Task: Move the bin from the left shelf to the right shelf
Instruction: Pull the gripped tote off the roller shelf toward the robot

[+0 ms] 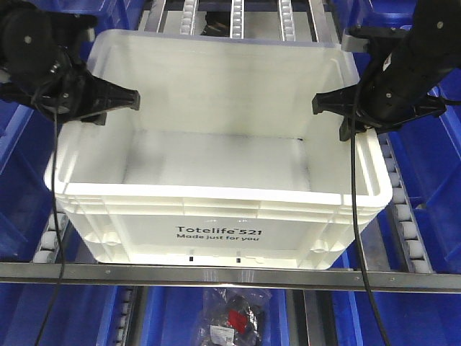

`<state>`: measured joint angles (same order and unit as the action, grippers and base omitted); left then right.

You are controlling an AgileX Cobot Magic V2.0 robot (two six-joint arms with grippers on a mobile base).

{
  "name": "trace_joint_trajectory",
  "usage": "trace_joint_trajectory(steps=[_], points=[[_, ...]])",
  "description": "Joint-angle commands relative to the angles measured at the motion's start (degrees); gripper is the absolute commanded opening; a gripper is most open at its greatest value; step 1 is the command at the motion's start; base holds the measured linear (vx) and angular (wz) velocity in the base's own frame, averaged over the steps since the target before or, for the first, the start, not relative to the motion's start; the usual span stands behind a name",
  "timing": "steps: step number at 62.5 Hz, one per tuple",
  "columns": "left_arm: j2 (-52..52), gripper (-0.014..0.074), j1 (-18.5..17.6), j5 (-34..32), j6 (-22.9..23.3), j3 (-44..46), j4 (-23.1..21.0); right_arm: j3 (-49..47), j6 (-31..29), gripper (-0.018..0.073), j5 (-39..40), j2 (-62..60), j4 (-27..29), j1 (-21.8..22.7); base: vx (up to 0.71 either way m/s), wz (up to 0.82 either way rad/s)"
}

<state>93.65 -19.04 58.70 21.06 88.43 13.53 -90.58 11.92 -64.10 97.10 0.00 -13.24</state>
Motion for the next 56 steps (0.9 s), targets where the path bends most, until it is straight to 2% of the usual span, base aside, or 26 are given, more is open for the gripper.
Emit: trace_joint_trajectory(steps=[1, 41, 48, 56], points=[[-5.0, 0.0056, 0.5, -1.1, -0.8, 1.9, 6.9, -1.9, -0.4, -0.0008, 2.0, -4.4, -5.5, 0.8, 0.0, 0.0], [-10.5, 0.0056, 0.5, -0.9, -0.8, 1.9, 3.9, -1.9, -0.9, -0.0008, 2.0, -10.7, -5.1, 0.8, 0.0, 0.0], [-10.5, 0.0056, 0.5, -0.5, -1.9, 1.9, 3.1, -1.7, -2.0, -0.0008, 2.3, -11.4, -5.1, 0.8, 0.0, 0.0], [-10.5, 0.0056, 0.5, 0.2, -5.4, 1.9, -0.1, -1.7, -2.0, -0.0008, 1.9, -12.6, -5.1, 0.8, 0.0, 0.0]])
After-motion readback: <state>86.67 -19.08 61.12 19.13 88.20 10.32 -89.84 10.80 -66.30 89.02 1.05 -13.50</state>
